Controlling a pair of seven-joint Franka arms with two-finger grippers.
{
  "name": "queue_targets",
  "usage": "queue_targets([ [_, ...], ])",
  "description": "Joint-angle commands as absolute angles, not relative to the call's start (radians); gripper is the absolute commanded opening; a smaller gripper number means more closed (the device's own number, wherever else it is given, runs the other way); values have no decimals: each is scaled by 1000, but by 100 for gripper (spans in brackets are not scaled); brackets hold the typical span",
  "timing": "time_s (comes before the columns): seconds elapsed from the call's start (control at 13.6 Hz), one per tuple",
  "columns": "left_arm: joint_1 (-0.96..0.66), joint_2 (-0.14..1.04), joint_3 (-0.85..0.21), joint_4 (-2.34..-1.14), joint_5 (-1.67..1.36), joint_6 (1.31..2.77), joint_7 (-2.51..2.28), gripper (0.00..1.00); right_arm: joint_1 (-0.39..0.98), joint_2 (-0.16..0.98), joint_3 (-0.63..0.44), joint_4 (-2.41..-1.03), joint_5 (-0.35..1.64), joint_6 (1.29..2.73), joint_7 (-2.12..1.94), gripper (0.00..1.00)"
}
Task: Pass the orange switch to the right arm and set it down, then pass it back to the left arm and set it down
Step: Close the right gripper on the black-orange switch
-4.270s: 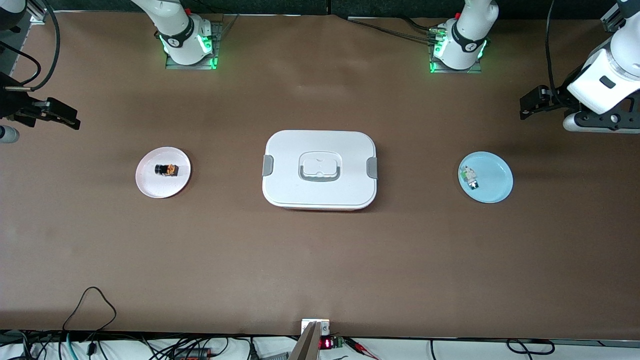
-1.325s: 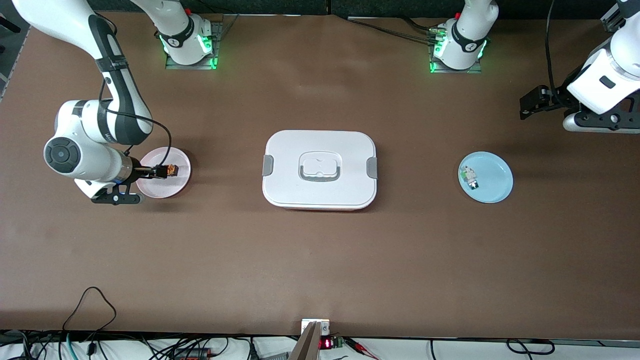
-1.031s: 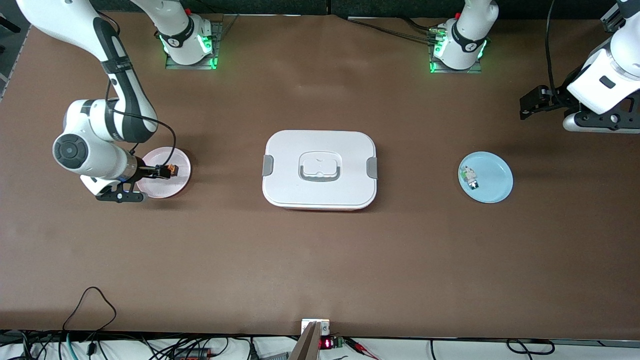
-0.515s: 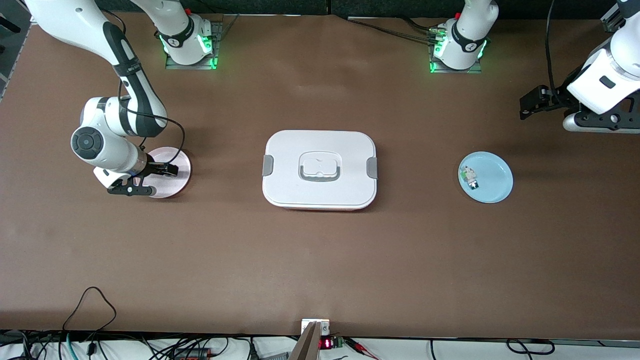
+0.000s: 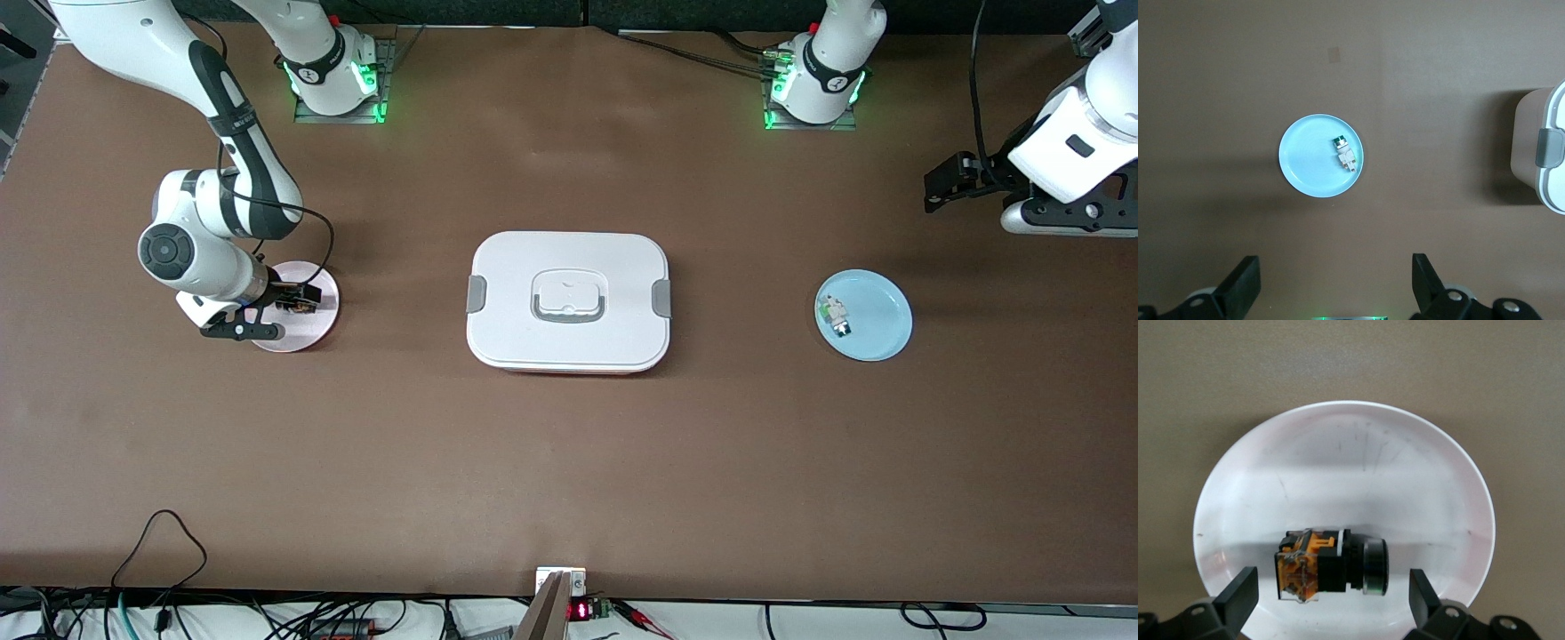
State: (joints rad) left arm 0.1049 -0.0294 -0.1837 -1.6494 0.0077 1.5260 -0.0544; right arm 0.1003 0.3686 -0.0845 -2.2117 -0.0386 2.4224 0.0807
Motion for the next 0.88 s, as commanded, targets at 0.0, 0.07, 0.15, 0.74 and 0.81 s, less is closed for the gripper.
queue_targets([
  [0.0, 109, -26, -189, -1640, 26, 1519, -44, 100, 78, 359, -80, -2238, -43, 2453, 80, 100],
  [0.07, 110, -26, -189, -1640, 26, 1519, -44, 100, 78, 364, -80, -2238, -43, 2457, 80, 100],
  [0.15, 109, -26, -189, -1641, 26, 1519, -44, 100, 78, 368, -80, -2238, -43, 2457, 80, 100],
  [0.74, 110, -26, -187, -1640, 26, 1519, -43, 100, 87, 397, -78, -2238, -41, 2500, 92, 100],
  [0.81, 110, -26, -189, -1640, 26, 1519, -43, 100, 90, 397, -78, -2238, -40, 2503, 95, 100],
])
